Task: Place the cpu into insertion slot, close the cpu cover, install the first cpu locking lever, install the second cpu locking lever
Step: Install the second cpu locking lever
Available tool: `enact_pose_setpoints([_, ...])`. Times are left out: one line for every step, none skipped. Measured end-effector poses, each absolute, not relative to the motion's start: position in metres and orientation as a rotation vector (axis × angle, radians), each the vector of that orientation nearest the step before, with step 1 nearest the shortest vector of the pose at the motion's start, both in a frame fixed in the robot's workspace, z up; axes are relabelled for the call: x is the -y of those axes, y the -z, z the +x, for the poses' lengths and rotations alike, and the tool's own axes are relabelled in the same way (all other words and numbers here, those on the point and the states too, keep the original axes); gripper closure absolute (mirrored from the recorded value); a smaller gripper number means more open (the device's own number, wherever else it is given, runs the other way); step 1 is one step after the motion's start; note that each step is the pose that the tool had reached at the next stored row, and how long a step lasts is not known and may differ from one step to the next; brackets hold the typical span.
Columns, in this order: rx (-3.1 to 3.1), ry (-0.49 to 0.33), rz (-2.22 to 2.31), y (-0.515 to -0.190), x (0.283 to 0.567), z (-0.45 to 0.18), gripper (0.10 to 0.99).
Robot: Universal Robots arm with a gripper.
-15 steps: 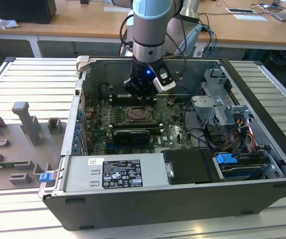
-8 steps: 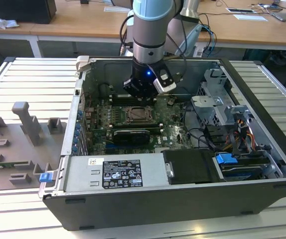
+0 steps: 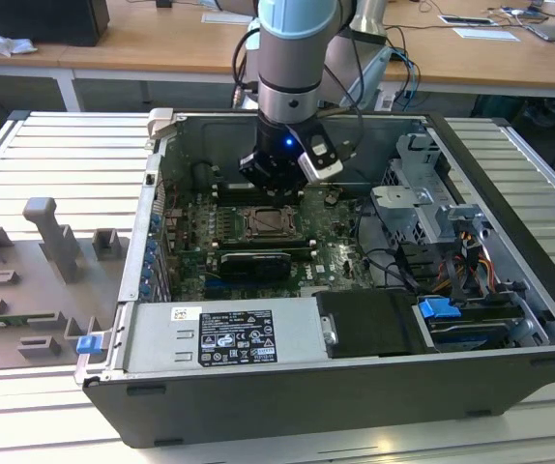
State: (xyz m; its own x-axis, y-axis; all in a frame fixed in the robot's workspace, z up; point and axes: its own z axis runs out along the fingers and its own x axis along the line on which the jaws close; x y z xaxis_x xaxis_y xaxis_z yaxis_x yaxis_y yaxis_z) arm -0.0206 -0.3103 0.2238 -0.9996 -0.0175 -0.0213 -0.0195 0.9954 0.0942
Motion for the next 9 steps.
enact_pose_setpoints([-3.117,-0.148,-0.029,-0.2269,0.3103,-0.0206,0.980])
enact_pose_setpoints([-3.117,-0.148,-0.029,-0.2313,0.3103,-0.0206,0.980])
enact_pose_setpoints([-3.117,-0.148,-0.029,-0.2328,0.3103,-0.0206,0.980])
enact_pose_setpoints([-3.118,-0.148,-0.029,-0.2336,0.3103,-0.0206,0.980])
enact_pose_setpoints([-3.117,-0.148,-0.029,-0.2337,0.3104,-0.0206,0.980])
enact_pose_setpoints([-3.117,-0.148,-0.029,-0.2338,0.3107,-0.0206,0.980])
enact_pose_setpoints([-3.117,-0.148,-0.029,-0.2338,0.3123,-0.0206,0.980])
enact_pose_setpoints([-3.118,-0.147,-0.029,-0.2336,0.3141,-0.0207,0.980])
enact_pose_setpoints([-3.117,-0.148,-0.029,-0.2335,0.3170,-0.0208,0.980])
